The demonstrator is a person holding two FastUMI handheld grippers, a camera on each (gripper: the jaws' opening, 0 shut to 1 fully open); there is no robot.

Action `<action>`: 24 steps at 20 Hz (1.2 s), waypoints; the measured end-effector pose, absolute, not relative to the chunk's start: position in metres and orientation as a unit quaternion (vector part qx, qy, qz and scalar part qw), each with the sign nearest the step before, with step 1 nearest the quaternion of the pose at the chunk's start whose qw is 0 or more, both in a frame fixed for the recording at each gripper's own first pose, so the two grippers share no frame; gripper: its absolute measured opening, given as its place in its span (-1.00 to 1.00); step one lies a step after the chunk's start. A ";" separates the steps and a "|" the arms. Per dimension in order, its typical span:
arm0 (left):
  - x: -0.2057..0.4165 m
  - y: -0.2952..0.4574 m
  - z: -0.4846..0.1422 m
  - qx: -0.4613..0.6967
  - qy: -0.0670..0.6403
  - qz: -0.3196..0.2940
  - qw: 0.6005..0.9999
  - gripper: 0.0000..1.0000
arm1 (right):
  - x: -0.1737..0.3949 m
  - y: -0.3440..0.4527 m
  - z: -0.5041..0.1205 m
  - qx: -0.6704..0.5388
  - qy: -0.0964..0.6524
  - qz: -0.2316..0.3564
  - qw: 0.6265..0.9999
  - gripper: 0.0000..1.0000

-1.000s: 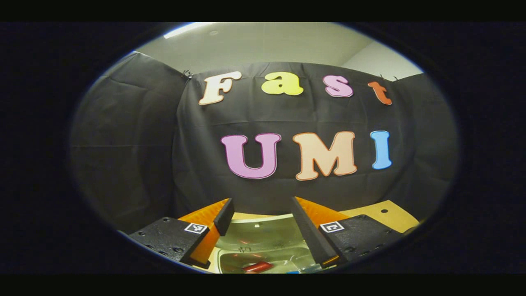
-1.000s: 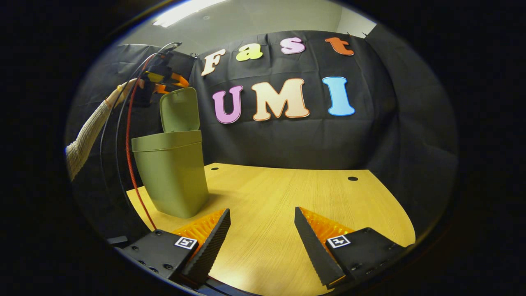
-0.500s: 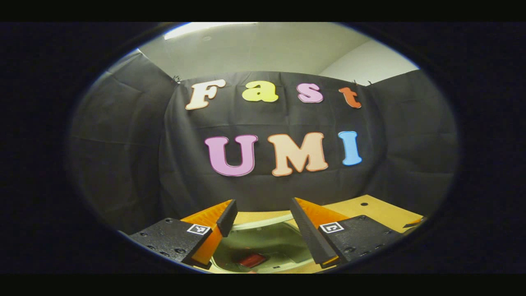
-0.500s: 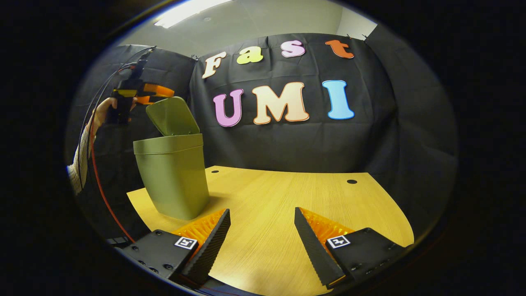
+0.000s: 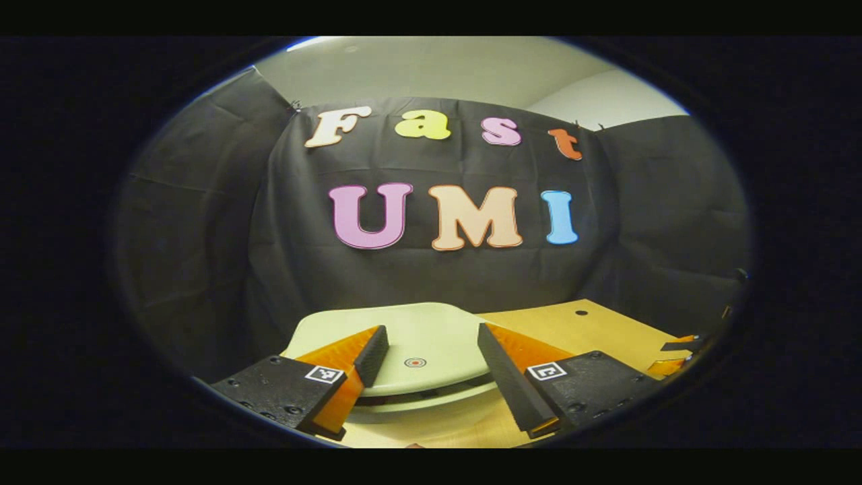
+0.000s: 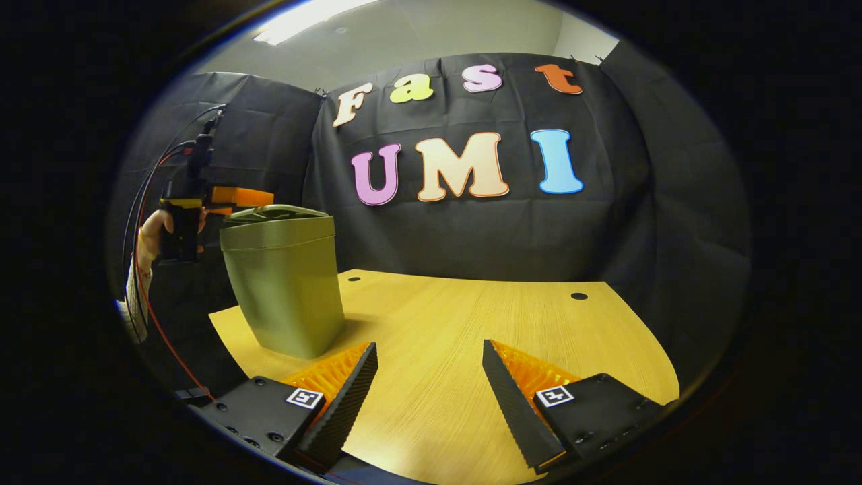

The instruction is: Press the lid of the desktop garbage bin to open it, pick up the crumpled paper on the desktop and throw it into the bin, then pick up the pop can on the desktop and drop it into the bin, and finally close the garbage bin lid.

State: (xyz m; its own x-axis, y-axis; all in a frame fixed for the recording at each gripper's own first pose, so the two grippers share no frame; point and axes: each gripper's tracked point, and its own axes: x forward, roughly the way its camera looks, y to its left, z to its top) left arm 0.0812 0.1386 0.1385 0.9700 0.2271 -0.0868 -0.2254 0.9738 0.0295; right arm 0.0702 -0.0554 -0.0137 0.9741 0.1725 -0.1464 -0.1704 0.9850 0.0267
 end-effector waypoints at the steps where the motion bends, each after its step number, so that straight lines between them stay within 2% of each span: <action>1: 0.081 0.141 0.132 0.007 0.048 0.123 0.991 0.68 | 0.072 -0.056 -0.014 0.007 0.076 0.086 0.993 0.97; 9: 0.079 0.135 0.127 0.028 0.006 0.133 0.991 0.70 | 0.072 -0.053 -0.014 0.010 0.077 0.091 0.993 0.97; 10: 0.079 0.136 0.124 0.039 0.008 0.136 0.990 0.76 | 0.072 -0.050 -0.015 0.010 0.078 0.094 0.992 0.96; 13: 0.080 0.137 0.125 0.041 0.001 0.143 0.989 0.70 | 0.072 -0.044 -0.016 0.001 0.080 0.101 0.992 0.96; 15: 0.079 0.135 0.127 0.044 -0.009 0.145 0.988 0.76 | 0.072 -0.042 -0.017 -0.002 0.080 0.105 0.991 0.96; 17: 0.081 0.135 0.126 0.046 -0.011 0.147 0.988 0.75 | 0.073 -0.039 -0.017 0.001 0.080 0.110 0.991 0.96; 22: 0.083 0.130 0.119 0.020 0.038 0.128 0.991 0.80 | 0.077 -0.044 -0.021 0.003 0.089 0.105 0.990 0.96; 24: 0.081 0.129 0.123 0.017 0.022 0.119 0.992 0.80 | 0.076 -0.044 -0.021 0.004 0.087 0.104 0.991 0.96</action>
